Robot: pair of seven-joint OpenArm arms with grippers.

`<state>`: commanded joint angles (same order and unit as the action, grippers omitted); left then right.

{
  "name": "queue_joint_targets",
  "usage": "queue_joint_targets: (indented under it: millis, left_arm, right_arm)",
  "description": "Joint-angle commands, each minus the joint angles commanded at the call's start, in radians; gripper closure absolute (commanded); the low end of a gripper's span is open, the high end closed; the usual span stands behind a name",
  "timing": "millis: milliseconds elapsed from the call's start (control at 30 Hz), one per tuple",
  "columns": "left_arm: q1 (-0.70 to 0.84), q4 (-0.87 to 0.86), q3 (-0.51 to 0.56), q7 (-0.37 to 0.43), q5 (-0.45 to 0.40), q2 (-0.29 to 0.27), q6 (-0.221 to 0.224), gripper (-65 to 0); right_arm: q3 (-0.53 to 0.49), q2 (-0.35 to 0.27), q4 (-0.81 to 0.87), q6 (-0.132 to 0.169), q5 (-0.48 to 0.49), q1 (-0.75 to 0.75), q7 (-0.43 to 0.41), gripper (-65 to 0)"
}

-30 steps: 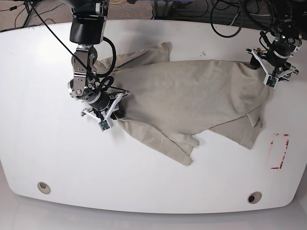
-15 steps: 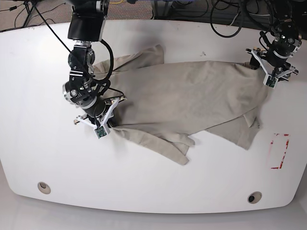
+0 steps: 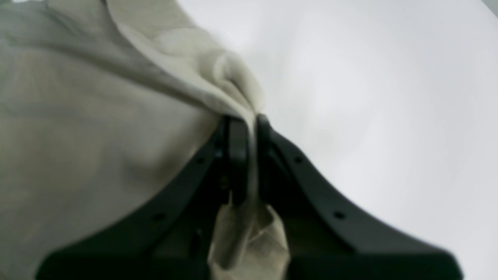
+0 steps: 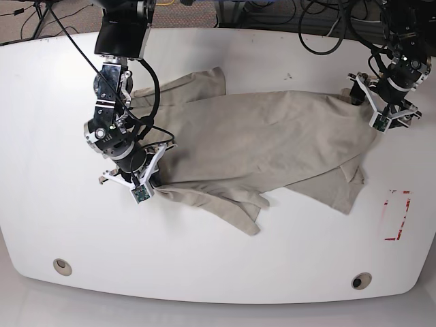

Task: Layout the t-shirt on the table in an organized manner, then fold the t-shirt properly
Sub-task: 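Pull the left gripper's shirt edge outward, spreading the shirt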

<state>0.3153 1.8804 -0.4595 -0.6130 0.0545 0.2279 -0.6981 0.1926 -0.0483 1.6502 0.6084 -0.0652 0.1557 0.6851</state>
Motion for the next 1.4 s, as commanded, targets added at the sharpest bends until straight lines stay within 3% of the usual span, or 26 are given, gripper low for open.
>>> queue_joint_targets:
  millis: [100,233,400,600,700,867,1267,1400]
  left_arm:
    - [-0.002,0.002,-0.052,0.000,0.049,-0.023,0.000,-58.9]
    - [-0.017,-0.003,-0.103,-0.020,0.155,-0.028,0.000,-59.3]
    - [-0.089,-0.026,-0.216,-0.146,0.292,-0.028,0.000,-59.3]
    - [-0.183,-0.112,-0.319,-0.287,0.388,-0.026,0.000,-59.3]
    - [-0.192,-0.120,-0.336,-0.331,0.428,0.002,0.000,-59.3]
    - [-0.189,-0.109,-0.322,-0.358,0.439,0.029,0.000,-59.2]
    - [-0.014,-0.063,-0.316,-0.354,0.437,0.201,0.000,-59.2]
    - [0.021,-0.061,-0.316,-0.354,0.437,0.216,0.000,-59.2]
  right_arm:
    - [0.000,0.000,-0.002,-0.002,0.000,-0.002,0.000,0.0]
    - [0.000,0.000,-0.003,-0.002,0.000,-0.002,0.000,0.0]
    - [0.000,0.000,-0.003,-0.002,0.000,-0.002,0.000,0.0]
    - [0.000,0.011,-0.005,-0.005,0.002,-0.002,0.000,0.0]
    - [0.000,0.012,-0.005,-0.005,0.000,-0.002,0.000,0.0]
    - [0.000,0.014,-0.005,-0.005,0.000,-0.002,0.000,0.0]
    - [0.000,0.014,-0.032,-0.005,0.003,-0.005,-0.002,0.0]
    - [0.000,0.014,-0.032,-0.005,0.009,-0.005,-0.002,0.0]
